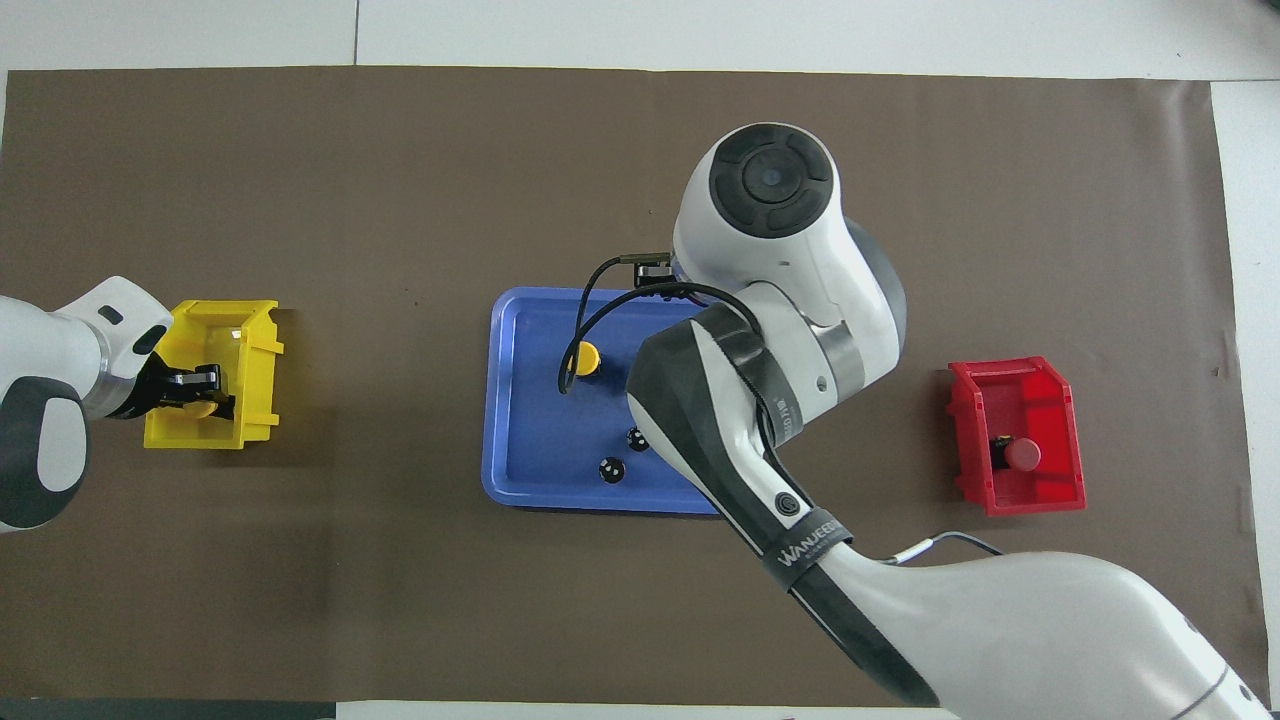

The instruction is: Sort red and yellow buttons by color

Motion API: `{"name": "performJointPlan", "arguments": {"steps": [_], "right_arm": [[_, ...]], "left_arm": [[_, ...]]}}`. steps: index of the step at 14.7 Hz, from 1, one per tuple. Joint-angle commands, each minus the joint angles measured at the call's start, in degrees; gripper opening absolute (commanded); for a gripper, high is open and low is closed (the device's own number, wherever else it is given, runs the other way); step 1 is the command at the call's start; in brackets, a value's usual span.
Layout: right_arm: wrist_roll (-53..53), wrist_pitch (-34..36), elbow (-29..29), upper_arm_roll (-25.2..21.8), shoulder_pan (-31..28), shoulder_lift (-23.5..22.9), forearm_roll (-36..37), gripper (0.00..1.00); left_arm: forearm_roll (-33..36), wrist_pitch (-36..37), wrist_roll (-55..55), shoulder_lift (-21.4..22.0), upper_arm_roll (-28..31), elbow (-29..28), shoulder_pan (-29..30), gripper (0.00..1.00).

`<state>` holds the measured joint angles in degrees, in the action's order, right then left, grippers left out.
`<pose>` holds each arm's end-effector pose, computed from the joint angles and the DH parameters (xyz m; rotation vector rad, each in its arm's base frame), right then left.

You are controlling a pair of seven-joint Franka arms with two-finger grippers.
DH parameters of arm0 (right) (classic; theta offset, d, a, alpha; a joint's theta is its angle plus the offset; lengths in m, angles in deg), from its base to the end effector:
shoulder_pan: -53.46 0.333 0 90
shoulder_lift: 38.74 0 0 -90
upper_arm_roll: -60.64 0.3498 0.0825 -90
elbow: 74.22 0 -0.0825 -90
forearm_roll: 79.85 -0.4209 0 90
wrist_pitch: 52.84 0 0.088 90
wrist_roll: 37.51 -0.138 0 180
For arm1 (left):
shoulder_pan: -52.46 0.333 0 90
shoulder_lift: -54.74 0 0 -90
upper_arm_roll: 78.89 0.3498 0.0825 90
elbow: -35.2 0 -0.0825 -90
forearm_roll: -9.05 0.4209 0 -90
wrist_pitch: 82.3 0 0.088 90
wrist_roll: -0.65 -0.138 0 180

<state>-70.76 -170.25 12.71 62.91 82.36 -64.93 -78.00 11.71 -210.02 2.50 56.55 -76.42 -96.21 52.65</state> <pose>0.6417 0.3804 0.3903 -3.1093 0.0423 -0.1089 0.5311 0.0272 0.3397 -3.1056 -0.0771 0.0514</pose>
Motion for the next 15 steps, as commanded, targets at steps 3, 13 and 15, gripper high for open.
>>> {"name": "performJointPlan", "arguments": {"steps": [3, 13, 15], "right_arm": [[-3.0, -2.5, 0.7, -0.2, 1.3, -1.4, 0.7, 0.68], [-3.4, -3.3, 7.5, 0.1, 2.8, 1.1, 0.6, 0.67], [-3.4, -3.4, 8.8, 0.1, 2.9, 1.6, 0.6, 0.66]], "left_arm": [[1.1, -1.2, -0.6, 2.2, 0.4, -2.3, 0.0, 0.15], [1.1, -1.5, -0.5, 2.1, 0.4, -2.2, 0.0, 0.43], [1.1, -1.6, -0.5, 2.1, 0.4, -2.1, 0.0, 0.57]]}}
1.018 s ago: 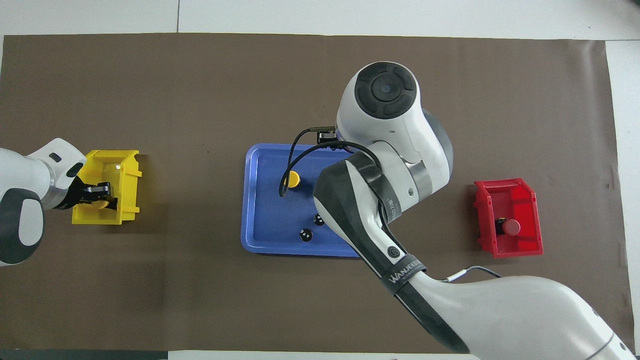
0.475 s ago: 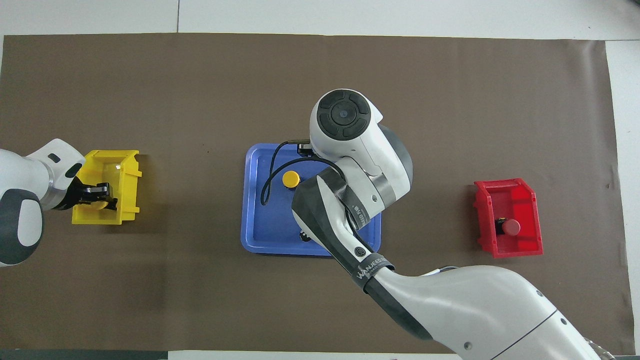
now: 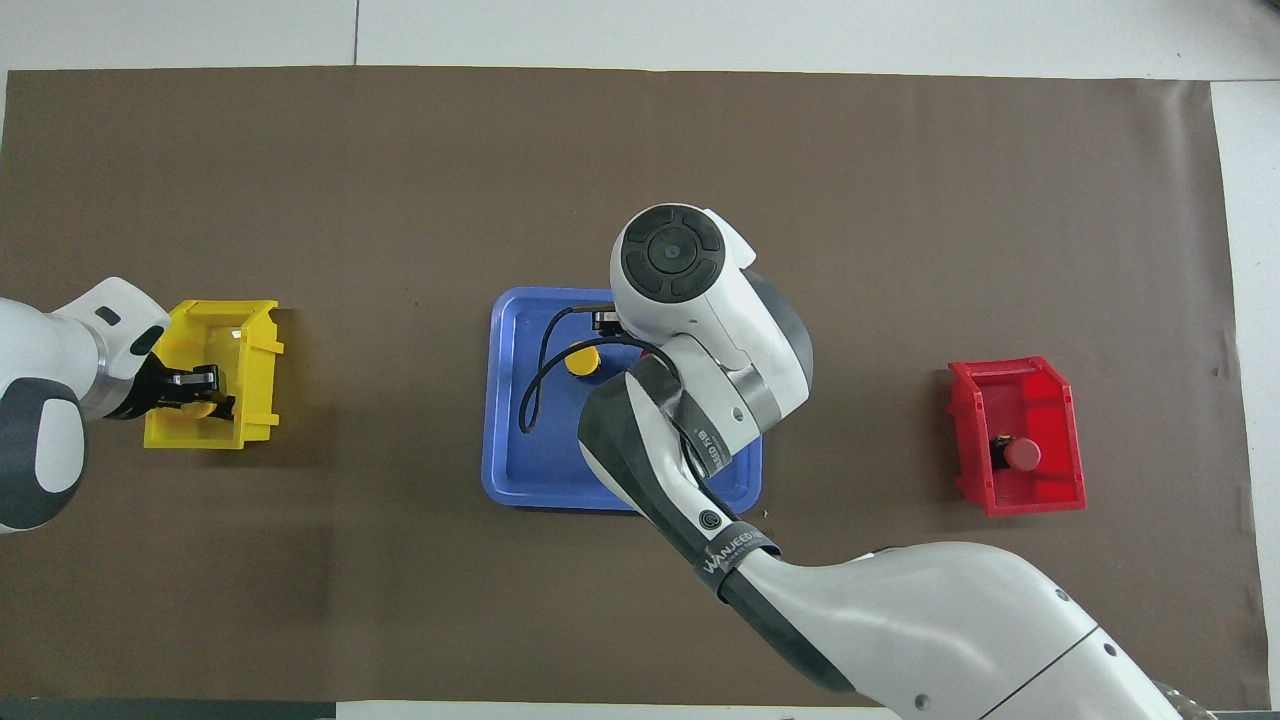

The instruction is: Sort red and yellow buttons by color

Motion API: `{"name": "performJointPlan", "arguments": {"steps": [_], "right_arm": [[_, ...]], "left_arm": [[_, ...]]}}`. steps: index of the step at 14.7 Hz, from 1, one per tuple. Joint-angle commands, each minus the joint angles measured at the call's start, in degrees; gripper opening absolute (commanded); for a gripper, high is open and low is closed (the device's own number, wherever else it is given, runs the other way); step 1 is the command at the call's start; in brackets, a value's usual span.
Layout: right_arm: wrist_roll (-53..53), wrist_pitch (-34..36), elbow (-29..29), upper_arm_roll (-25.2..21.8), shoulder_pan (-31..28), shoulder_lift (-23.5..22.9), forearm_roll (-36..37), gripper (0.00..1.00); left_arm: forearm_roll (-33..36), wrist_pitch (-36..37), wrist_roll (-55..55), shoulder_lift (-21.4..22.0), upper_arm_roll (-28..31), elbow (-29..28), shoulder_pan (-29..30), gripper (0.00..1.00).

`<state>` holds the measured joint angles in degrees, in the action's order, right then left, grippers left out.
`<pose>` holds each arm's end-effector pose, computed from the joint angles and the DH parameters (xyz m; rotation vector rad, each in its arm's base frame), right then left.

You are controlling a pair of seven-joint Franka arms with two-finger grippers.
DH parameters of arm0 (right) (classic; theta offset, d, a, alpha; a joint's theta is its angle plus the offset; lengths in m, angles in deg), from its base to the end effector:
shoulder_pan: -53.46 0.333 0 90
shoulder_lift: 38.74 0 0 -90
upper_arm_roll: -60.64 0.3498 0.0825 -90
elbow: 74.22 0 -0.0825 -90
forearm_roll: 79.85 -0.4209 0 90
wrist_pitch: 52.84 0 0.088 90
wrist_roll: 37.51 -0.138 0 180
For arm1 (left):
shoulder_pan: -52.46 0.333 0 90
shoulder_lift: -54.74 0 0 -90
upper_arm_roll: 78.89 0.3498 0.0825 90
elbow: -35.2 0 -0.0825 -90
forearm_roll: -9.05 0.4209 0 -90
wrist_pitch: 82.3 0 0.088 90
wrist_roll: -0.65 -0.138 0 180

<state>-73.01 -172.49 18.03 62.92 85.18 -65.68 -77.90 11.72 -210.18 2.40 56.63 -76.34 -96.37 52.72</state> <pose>0.6075 0.4027 0.3371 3.1367 -0.0217 0.0213 0.5304 0.0286 0.3394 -3.1057 -0.0782 0.0493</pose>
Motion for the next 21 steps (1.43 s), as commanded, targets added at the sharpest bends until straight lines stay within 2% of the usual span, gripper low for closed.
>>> {"name": "performJointPlan", "arguments": {"steps": [1, 3, 4, 7, 11, 16, 20, 21], "right_arm": [[-1.1, -1.6, 3.6, 0.1, 0.1, 2.3, 0.5, 0.66], [-1.0, -1.9, 4.1, 0.1, 0.0, 2.4, 0.4, 0.66], [-0.8, -1.8, 4.5, 0.1, 0.0, 2.6, 0.4, 0.66], [-0.7, -2.7, 6.4, 0.2, 0.1, 3.2, -0.6, 0.66], [-0.6, -3.8, 7.5, 0.3, 0.1, 3.6, -1.1, 0.66], [-0.5, -3.8, 7.5, 0.4, 0.0, 3.6, -1.2, 0.60], [-0.5, -3.8, 7.4, 0.5, 0.0, 3.6, -1.2, 0.58], [-0.4, -3.9, 7.4, 0.5, 0.0, 3.5, -1.2, 0.54]], "left_arm": [[1.1, -1.8, -0.4, 1.9, 0.4, -1.9, -0.2, 0.61], [1.1, -2.1, -0.5, 1.5, 0.4, -1.4, -0.2, 0.78], [1.1, -2.2, -0.4, 1.3, 0.4, -0.7, -0.3, 0.99], [1.2, -0.8, -0.7, 0.2, 0.3, 3.0, -1.0, 1.00], [1.2, 13.3, -6.2, 0.3, -0.1, 12.7, -1.1, 1.00], [1.2, 25.7, -8.0, 1.8, -1.7, 23.7, -3.3, 1.00], [1.2, 30.1, -10.0, 3.8, -2.6, 26.7, -3.6, 1.00], [1.2, 30.8, -10.6, 4.1, -2.6, 27.2, -3.8, 1.00]]}}
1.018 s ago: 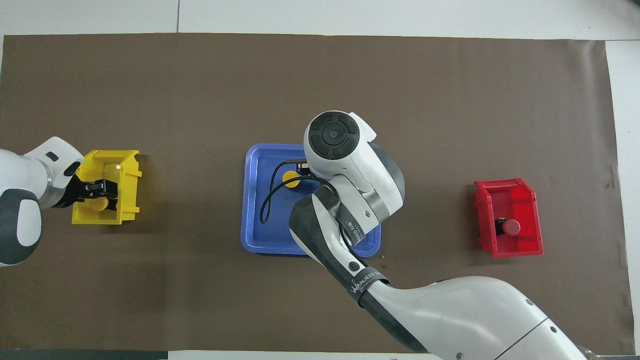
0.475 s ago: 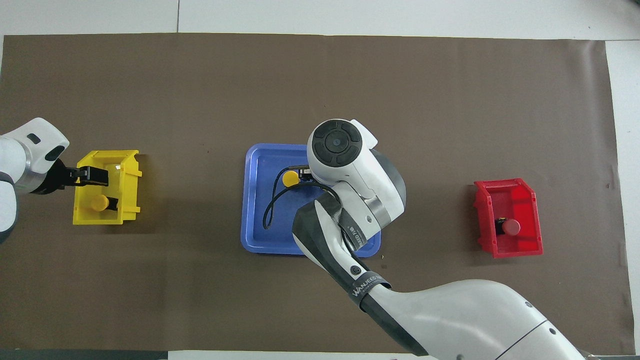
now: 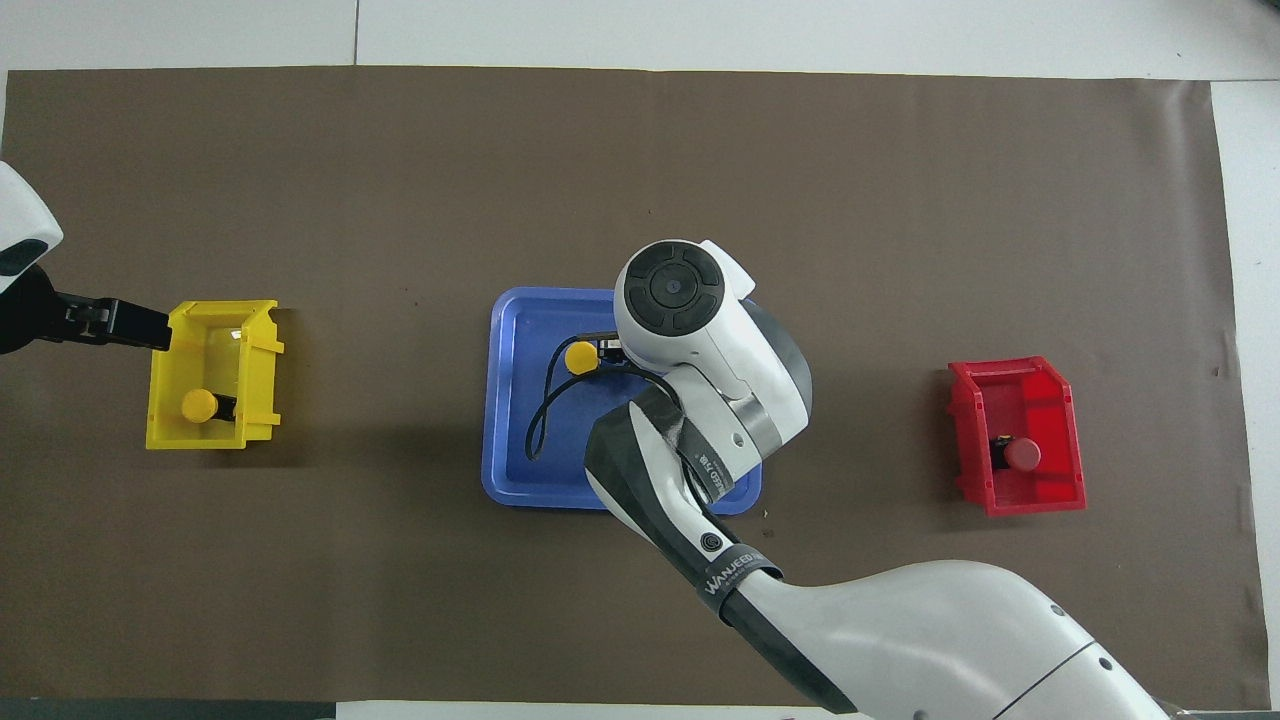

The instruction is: Sort red and yellow buttons by color

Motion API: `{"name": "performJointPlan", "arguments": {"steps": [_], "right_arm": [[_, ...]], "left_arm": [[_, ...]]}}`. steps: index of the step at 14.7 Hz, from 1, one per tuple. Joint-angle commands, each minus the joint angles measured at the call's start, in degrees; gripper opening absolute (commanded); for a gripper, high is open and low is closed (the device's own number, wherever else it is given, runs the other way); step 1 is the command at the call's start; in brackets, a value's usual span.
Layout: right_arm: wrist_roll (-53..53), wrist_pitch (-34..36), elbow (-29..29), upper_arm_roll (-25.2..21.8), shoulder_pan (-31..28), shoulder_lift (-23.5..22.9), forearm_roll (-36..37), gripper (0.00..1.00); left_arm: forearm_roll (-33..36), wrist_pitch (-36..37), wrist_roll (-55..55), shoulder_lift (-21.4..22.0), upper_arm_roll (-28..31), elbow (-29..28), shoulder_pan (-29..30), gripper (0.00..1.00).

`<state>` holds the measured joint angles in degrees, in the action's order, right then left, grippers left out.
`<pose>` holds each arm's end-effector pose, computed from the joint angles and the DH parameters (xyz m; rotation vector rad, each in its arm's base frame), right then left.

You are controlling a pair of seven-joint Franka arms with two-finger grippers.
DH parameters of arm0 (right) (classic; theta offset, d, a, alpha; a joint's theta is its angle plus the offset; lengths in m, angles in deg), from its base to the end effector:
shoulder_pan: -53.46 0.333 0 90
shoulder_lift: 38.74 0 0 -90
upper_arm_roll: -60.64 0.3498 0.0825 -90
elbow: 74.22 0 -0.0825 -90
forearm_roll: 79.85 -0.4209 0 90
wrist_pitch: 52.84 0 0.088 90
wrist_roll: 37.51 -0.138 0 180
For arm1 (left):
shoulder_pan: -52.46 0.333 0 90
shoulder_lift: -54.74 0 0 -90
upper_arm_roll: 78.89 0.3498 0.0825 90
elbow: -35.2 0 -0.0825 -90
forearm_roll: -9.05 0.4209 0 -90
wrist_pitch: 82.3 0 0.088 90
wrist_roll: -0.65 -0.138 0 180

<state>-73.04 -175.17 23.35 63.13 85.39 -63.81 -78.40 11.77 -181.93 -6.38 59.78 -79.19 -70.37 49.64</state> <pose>0.5875 0.3972 0.3191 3.1363 -0.0154 -0.0037 0.5657 -0.0252 0.5537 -3.0815 0.2865 0.0268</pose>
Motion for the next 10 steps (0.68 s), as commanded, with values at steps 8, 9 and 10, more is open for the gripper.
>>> {"name": "performJointPlan", "arguments": {"steps": [8, 9, 10], "right_arm": [[6.1, 1.2, 2.0, 0.1, -5.4, 6.7, -3.0, 0.22], [8.9, 3.6, 2.6, 0.1, -7.4, 9.0, -3.0, 0.22], [11.1, 5.3, 4.4, 0.0, -9.0, 11.4, -3.0, 0.22]], "left_arm": [[1.0, 5.0, -1.8, 1.1, -0.1, 3.6, -1.0, 1.00], [0.9, 4.9, -1.8, 1.1, 0.0, 3.6, -1.0, 1.00], [0.7, 4.5, -1.6, 1.1, 0.0, 3.4, -1.0, 1.00]]}}
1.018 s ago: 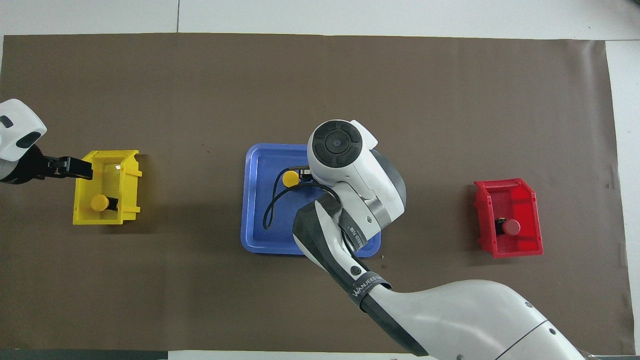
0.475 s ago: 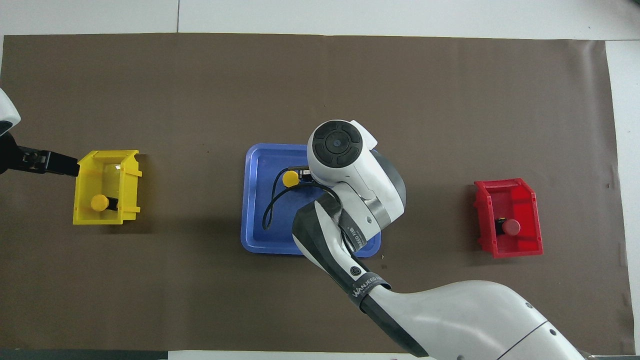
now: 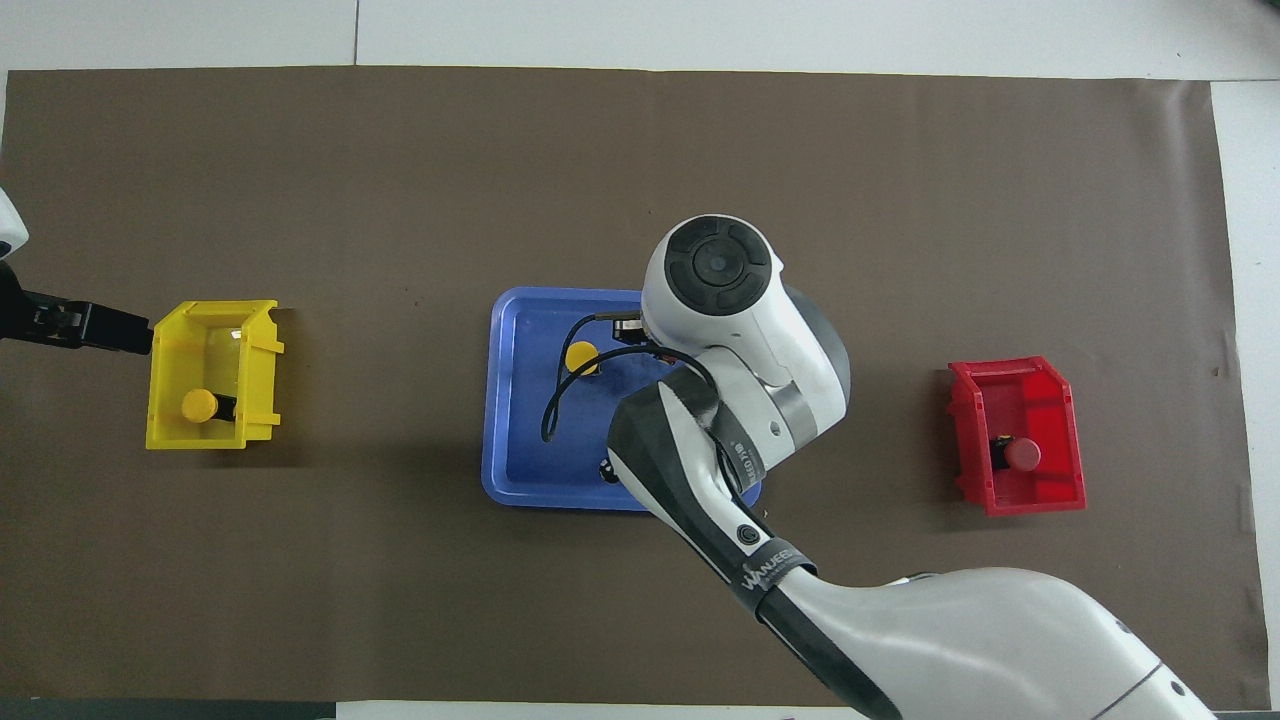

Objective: Sort red and yellow buttons by color
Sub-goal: 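Carry the red button to the red bin while the left gripper reaches the yellow button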

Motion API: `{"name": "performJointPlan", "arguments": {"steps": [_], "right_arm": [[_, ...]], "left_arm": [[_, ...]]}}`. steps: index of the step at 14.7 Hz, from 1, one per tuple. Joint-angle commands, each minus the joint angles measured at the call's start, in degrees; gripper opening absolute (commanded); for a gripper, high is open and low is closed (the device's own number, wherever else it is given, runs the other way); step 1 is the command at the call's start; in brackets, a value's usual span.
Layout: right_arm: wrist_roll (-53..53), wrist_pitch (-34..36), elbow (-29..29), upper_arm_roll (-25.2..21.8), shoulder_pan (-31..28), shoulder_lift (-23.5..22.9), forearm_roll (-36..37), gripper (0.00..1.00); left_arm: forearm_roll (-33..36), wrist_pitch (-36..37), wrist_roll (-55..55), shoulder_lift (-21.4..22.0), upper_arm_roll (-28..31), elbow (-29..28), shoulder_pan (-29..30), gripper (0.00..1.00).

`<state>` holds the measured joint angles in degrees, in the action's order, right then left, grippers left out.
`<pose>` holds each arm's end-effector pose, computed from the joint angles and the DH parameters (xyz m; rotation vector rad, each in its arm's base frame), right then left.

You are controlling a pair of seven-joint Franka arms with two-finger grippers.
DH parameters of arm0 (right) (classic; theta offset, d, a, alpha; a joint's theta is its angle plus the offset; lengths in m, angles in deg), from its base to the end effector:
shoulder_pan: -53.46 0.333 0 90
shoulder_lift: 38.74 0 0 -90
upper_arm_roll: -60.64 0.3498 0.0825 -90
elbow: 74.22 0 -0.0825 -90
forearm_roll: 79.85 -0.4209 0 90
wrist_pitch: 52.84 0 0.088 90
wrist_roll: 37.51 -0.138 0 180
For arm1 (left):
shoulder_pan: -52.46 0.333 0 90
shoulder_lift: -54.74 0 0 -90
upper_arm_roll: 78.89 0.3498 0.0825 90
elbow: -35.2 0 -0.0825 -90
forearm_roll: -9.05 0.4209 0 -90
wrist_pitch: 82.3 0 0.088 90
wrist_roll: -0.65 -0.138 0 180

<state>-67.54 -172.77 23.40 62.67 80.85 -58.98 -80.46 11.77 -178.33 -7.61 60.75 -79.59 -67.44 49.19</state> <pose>0.6121 0.3438 0.3743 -3.1046 0.0283 -0.0324 0.5587 -0.0330 0.5841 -3.0750 0.3375 0.0190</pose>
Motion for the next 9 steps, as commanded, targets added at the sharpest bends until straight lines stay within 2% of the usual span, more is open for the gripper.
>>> {"name": "performJointPlan", "arguments": {"steps": [1, 3, 4, 6, 9], "right_arm": [[8.9, 3.2, 7.8, 0.4, -7.7, 10.3, -1.0, 0.22], [15.6, 2.7, 15.6, 0.4, -14.4, 17.0, -1.0, 0.22], [20.1, 2.8, 18.0, 0.5, -18.6, 18.9, -1.0, 0.22], [30.3, 3.7, 20.8, 0.5, -25.5, 20.8, -1.1, 0.22], [40.0, 3.0, 24.3, 0.5, -33.2, 22.3, -1.4, 0.22]], "left_arm": [[0.6, 0.2, 0.1, 0.2, 0.3, 0.2, -0.6, 1.00], [-0.2, -0.9, 2.2, 0.2, 0.1, -0.4, -1.7, 1.00], [-0.3, -1.7, 6.3, 0.1, -0.1, -1.2, -4.9, 1.00], [-0.4, -6.2, 17.6, -0.6, -0.1, -3.6, -12.2, 1.00], [-1.3, -12.3, 30.0, -3.4, -0.2, -5.6, -21.1, 1.00]]}}
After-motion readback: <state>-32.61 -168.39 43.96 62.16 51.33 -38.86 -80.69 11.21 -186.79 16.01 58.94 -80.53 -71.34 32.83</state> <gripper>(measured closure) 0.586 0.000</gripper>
